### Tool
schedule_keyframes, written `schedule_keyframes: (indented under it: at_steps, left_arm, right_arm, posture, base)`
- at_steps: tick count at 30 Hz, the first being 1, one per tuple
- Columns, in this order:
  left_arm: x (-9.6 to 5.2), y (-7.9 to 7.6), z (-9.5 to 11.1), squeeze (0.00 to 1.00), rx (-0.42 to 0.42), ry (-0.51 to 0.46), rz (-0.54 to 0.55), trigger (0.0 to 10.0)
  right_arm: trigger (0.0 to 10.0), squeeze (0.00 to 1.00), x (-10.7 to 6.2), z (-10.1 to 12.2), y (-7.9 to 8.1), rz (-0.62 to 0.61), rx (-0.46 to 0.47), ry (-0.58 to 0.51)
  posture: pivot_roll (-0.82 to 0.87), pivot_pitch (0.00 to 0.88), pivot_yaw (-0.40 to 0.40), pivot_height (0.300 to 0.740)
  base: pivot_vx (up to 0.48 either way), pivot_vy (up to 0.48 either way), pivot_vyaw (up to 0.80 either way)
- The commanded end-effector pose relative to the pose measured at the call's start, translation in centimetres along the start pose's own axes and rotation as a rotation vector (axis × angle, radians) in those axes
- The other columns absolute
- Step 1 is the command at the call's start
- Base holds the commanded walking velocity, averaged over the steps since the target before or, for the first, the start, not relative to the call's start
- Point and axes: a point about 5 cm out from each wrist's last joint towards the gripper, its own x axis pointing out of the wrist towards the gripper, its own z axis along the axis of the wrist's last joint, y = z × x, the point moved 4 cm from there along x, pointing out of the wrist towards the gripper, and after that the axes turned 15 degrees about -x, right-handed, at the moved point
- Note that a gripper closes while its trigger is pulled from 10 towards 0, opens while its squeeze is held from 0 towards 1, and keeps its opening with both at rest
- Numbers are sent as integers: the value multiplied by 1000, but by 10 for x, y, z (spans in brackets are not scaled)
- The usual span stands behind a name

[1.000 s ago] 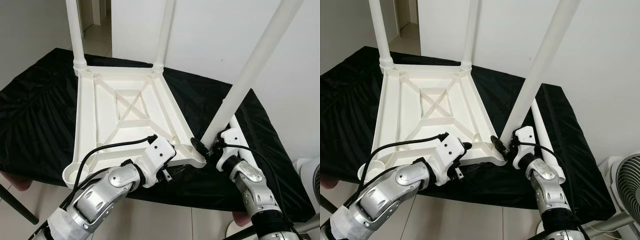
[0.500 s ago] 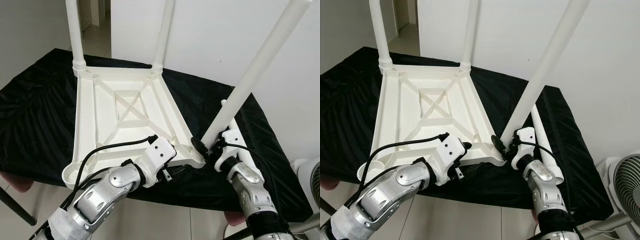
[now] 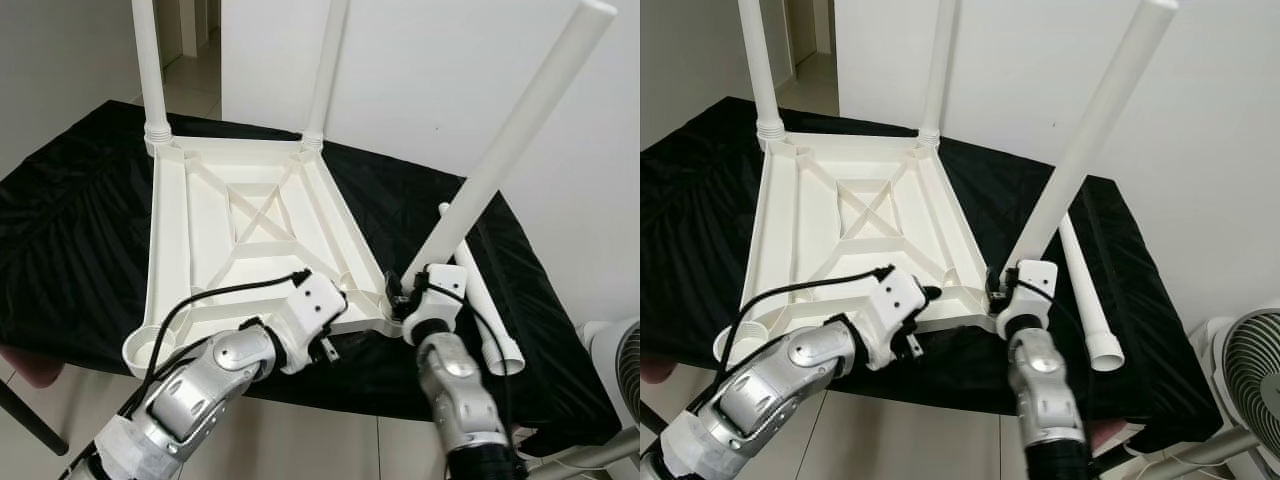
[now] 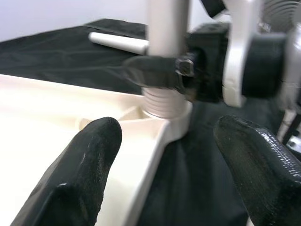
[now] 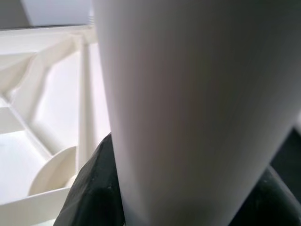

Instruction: Building children table

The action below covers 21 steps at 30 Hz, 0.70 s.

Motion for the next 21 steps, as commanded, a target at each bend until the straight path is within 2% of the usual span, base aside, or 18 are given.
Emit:
schedule_keyframes:
  at_steps: [1,5,9,11,12,13,14,21]
  left_arm:
    - [1,2,1,0,-2,-5,2,10000]
    - [-1,9,4,0,4,-19,27,10000]
    - [-2,11,5,0,8,-29,35,10000]
    - [-1,11,7,0,17,-36,33,10000]
    - [-1,11,7,0,24,-40,29,10000]
    - [-1,10,7,0,29,-43,26,10000]
    - [-1,10,8,0,36,-46,24,10000]
    - [0,8,9,0,36,-58,19,10000]
  right_arm:
    - [10000,0,-6,-18,-1,-44,-8,95]
    - [10000,0,-10,-7,10,-39,30,50]
    - [10000,0,-9,0,8,-47,51,22]
    - [10000,0,-8,5,5,-41,30,-4]
    - [10000,757,-8,5,5,-31,29,-7]
    - [10000,757,-9,5,6,-25,31,-6]
    - [10000,1000,-9,5,6,-17,42,-14]
    - [10000,1000,-8,11,2,48,19,-57]
  posture:
    - [7,8,-145,740]
    - [6,13,-142,740]
    - [3,14,-141,740]
    - [3,13,-141,740]
    - [3,13,-141,740]
    - [3,13,-141,740]
    - [3,13,-141,740]
    - [2,12,-137,740]
  base:
    - [0,0,0]
    - [0,0,0]
    - [0,0,0]
    - [0,0,0]
    - [0,0,0]
    - [0,0,0]
    - [0,0,0]
    - [0,0,0]
